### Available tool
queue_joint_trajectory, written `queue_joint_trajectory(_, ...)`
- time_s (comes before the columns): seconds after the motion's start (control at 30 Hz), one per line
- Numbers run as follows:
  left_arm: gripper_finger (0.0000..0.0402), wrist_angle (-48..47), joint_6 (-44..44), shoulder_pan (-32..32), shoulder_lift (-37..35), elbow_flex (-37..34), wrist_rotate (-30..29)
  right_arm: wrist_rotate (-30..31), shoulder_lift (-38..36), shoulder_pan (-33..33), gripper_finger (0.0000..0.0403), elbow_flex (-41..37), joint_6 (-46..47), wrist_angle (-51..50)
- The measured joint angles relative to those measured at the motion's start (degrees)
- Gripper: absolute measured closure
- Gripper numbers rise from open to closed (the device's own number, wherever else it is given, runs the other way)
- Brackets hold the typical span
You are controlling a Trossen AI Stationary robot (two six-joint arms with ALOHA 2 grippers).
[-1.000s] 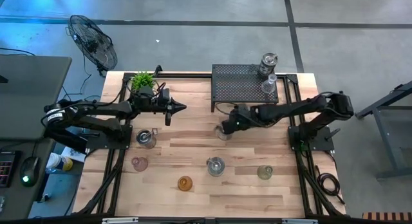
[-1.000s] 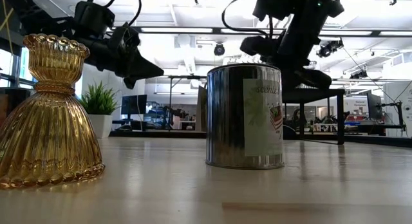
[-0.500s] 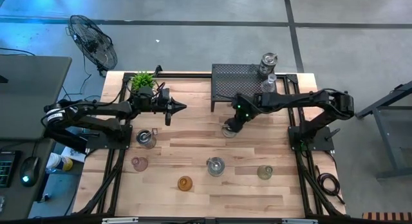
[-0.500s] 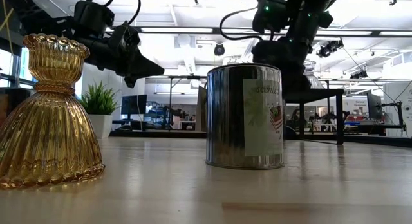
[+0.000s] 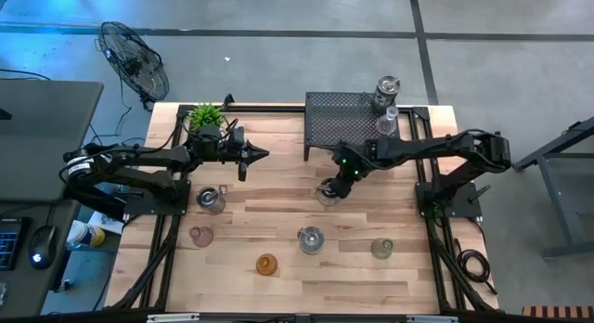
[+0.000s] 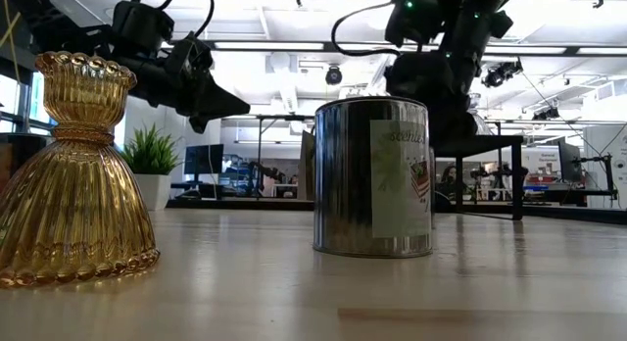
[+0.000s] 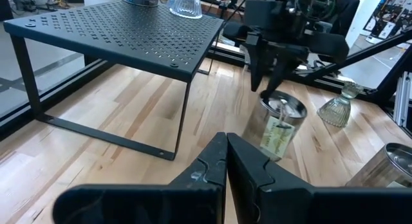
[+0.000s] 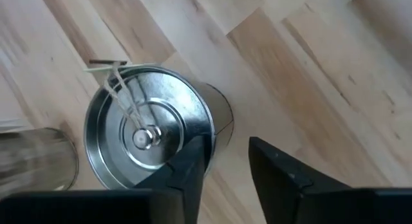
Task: Pick & Place candle stick holders
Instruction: Align the silver scented candle with the other silver scented candle on the shelf
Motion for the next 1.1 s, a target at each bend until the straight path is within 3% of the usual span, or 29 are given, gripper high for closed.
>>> queue_joint_trajectory(0.23,0.0397,-0.1,0.0,0.0,0.0,0.0,0.0,0.4,-3.1,1.7,0.0263,0.0,5.0,-3.2)
queue_joint_trajectory(0.43,0.0397,-0.2,0.0,0.0,0.0,0.0,0.1,6.6,-9.4,5.4,0.0267,0.0,9.1,-7.4)
queue_joint_trajectory(0.57,0.0397,-0.2,0.0,0.0,0.0,0.0,0.0,10.5,-10.6,12.0,0.0285,0.0,7.5,-3.8)
queue_joint_trajectory(0.8,0.0397,-0.5,0.4,0.0,0.0,0.0,-0.3,16.2,-1.4,18.4,0.0305,7.8,10.5,-2.6)
queue_joint_trajectory(1.1,0.0397,-3.0,3.0,0.0,0.0,0.0,-3.3,18.2,14.7,18.6,0.0251,25.1,9.5,-19.8)
